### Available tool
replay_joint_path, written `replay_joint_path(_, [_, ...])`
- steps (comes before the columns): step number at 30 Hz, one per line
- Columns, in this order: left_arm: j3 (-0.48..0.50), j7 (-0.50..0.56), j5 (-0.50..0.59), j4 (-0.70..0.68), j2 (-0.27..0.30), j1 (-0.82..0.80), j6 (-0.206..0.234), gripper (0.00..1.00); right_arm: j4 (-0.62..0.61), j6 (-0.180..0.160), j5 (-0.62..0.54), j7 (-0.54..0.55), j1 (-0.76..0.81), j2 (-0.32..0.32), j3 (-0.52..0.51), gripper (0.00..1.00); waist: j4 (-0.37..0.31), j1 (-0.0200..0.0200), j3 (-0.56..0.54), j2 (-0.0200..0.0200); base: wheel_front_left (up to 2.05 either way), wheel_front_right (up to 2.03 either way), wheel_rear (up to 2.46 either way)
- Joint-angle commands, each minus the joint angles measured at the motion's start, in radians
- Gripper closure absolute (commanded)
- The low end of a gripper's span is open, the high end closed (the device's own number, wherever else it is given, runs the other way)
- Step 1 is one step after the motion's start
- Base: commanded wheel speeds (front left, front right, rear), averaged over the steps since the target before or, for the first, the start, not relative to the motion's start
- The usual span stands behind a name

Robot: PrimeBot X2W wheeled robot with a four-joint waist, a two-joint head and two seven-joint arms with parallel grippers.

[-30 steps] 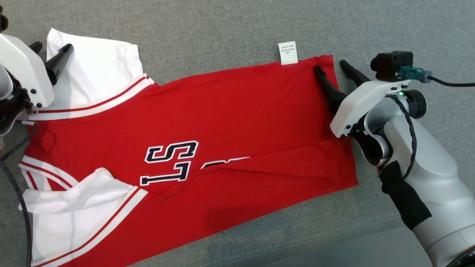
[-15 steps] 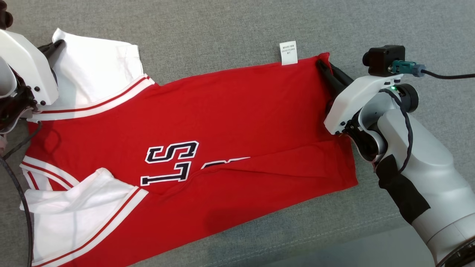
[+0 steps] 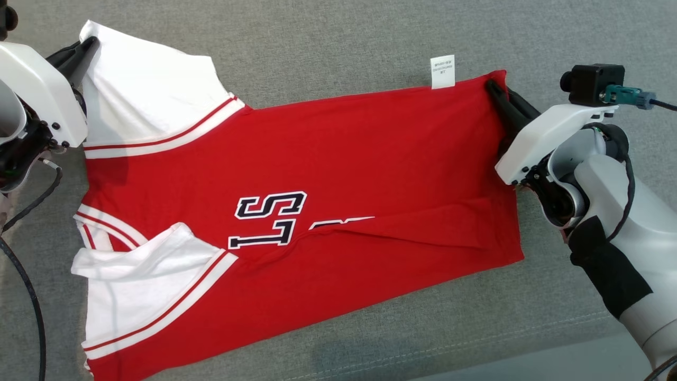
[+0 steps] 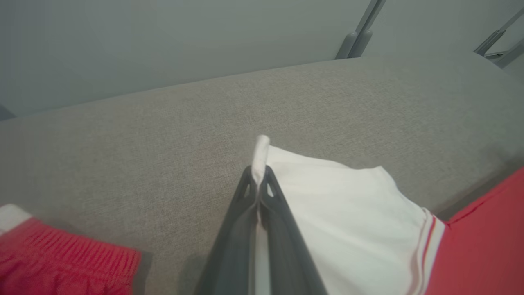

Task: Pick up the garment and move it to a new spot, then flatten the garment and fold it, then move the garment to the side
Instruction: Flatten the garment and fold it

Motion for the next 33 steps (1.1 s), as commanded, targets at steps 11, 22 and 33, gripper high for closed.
replay_joint_path(11, [-0.045, -0.124, -0.047, -0.204, 0.115, -0.004, 0.0, 1.0, -0.135, 0.0, 0.101, 0.02, 0.095, -0.124, 0.057, 1.0, 0.066, -0.0002, -0.039, 0.0, 0.0, 0.0, 0.0])
replay_joint_path(22, [-0.032, -0.231, -0.081, -0.489, 0.251, 0.198, 0.054, 1.0, -0.315, 0.0, 0.171, 0.031, 0.242, -0.255, 0.045, 1.0, 0.114, -0.0002, -0.053, 0.0, 0.0, 0.0, 0.0])
replay_joint_path(33, [-0.025, -0.401, -0.11, -0.853, 0.353, 0.562, 0.297, 1.0, -0.453, 0.0, 0.164, 0.011, 0.431, -0.318, -0.054, 1.0, 0.15, -0.0002, -0.063, 0.0, 0.0, 0.0, 0.0])
